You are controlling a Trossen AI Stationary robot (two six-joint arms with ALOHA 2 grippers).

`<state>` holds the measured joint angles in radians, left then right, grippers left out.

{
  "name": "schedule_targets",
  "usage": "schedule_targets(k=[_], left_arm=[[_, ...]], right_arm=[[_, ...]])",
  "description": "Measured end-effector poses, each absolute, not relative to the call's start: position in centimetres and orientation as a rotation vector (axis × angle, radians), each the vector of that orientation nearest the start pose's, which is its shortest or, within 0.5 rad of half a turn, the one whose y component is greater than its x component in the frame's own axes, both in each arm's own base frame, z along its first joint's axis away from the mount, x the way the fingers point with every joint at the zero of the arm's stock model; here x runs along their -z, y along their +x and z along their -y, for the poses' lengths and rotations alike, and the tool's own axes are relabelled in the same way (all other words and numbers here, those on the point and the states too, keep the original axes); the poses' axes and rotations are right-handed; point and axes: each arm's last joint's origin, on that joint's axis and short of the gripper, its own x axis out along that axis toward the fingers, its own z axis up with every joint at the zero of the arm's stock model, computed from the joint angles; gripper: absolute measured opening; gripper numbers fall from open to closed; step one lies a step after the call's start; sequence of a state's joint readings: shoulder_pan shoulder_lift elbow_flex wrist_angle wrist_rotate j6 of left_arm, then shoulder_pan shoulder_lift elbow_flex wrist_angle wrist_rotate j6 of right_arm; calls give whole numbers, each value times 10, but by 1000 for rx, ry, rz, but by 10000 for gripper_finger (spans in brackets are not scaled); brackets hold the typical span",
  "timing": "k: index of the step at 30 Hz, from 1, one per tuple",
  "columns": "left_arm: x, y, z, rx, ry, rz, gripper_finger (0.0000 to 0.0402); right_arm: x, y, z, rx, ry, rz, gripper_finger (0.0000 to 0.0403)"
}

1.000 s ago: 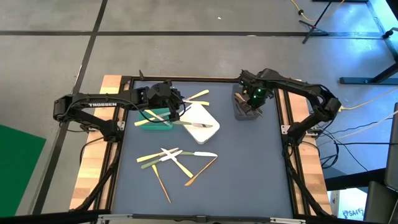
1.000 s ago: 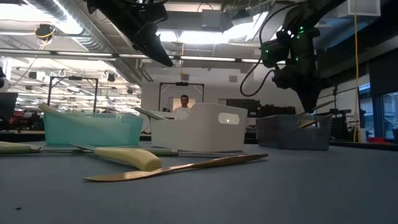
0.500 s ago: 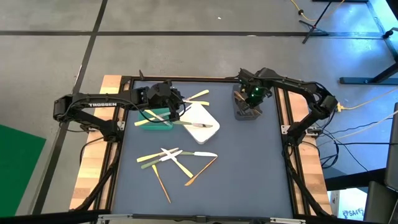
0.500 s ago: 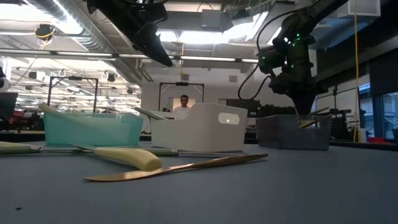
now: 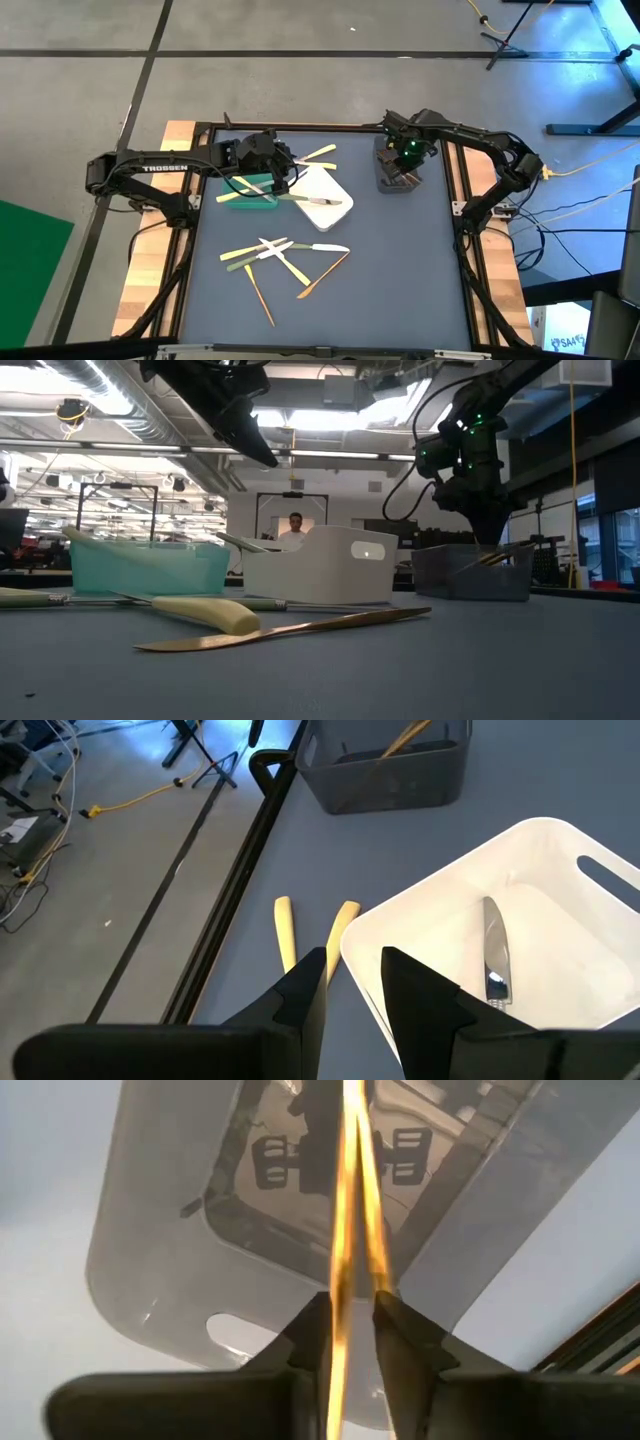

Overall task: Sort silverware by color (type)
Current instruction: Put the top gold table knife into the black bin, then put the bottom yellow table knife into the green bin

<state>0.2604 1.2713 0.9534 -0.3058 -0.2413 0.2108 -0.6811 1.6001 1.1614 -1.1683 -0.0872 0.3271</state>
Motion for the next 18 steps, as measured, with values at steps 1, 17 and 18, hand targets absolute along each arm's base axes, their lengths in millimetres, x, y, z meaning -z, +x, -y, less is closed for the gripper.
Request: schedule_targets(k=[1,17,18], left_arm=[[-280,260,-77,-417,194,-679,93],[-280,260,-77,-455,107,-658,126],[-280,260,-77,-459,95,-655,134]], right_arm=[[-221,213,169,713,864,-1443,80],[-221,213,169,714,863,-1443,111],[-221,213,169,714,863,-1443,111]])
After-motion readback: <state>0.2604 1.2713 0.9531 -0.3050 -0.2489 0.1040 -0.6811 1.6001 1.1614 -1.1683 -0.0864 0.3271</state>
